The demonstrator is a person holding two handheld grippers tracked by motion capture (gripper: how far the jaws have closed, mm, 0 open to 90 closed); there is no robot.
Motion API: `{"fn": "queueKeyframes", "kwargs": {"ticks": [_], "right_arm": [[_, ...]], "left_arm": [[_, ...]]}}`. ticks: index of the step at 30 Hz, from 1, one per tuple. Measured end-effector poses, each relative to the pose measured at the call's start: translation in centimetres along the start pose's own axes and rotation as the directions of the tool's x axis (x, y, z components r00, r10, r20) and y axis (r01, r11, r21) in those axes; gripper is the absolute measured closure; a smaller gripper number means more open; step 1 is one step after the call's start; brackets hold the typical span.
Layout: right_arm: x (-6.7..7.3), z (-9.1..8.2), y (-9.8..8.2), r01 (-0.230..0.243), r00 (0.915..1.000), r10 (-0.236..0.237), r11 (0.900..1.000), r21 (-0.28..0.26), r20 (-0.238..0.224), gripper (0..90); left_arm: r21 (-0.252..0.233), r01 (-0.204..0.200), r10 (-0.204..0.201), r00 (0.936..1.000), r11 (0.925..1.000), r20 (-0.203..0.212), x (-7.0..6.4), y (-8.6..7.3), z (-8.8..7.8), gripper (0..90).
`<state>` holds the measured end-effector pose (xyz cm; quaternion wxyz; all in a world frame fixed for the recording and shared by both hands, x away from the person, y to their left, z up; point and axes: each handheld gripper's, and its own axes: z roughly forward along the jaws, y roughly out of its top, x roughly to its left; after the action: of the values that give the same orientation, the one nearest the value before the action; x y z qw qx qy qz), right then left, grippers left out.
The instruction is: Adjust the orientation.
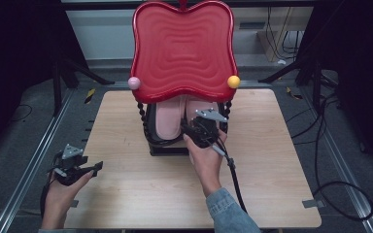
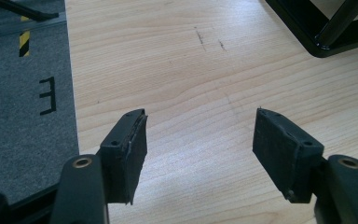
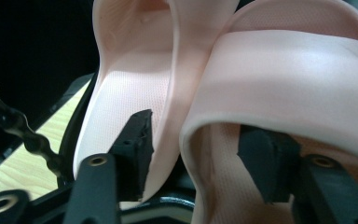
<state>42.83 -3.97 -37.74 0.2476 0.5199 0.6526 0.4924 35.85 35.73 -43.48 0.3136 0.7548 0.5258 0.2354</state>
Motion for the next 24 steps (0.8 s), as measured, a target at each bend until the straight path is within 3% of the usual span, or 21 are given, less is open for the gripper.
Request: {"fn": "queueKeyframes", "kwargs": {"ticks": [6,18,22,24], "right_arm": [[-0.2,-0.7,-0.3,0.017,0.9998,-0.017,1.0,0.017,0.001,38.5],[-0.3,-2.8,-1.7,0.072,0.995,-0.068,0.995,0.062,-0.074,37.1],[-0.5,-3.7,-2.3,0.112,0.9891,-0.103,0.991,0.08,-0.105,46.9],[-0.8,-4.2,-2.5,0.113,0.9872,-0.102,0.99,0.085,-0.122,57.4]], "left_arm": [[0.002,-0.004,0.004,1.0,1.0,-0.001,0.0,0.0,0.0,34.9],[0.002,-0.001,0.001,1.0,1.0,-0.001,0.0,0.0,0.0,34.9],[0.001,-0.003,0.003,1.0,1.0,-0.004,0.0,0.0,-0.1,34.9],[0.002,0.001,-0.001,1.0,1.0,-0.003,0.0,0.0,0.0,34.9]]}}
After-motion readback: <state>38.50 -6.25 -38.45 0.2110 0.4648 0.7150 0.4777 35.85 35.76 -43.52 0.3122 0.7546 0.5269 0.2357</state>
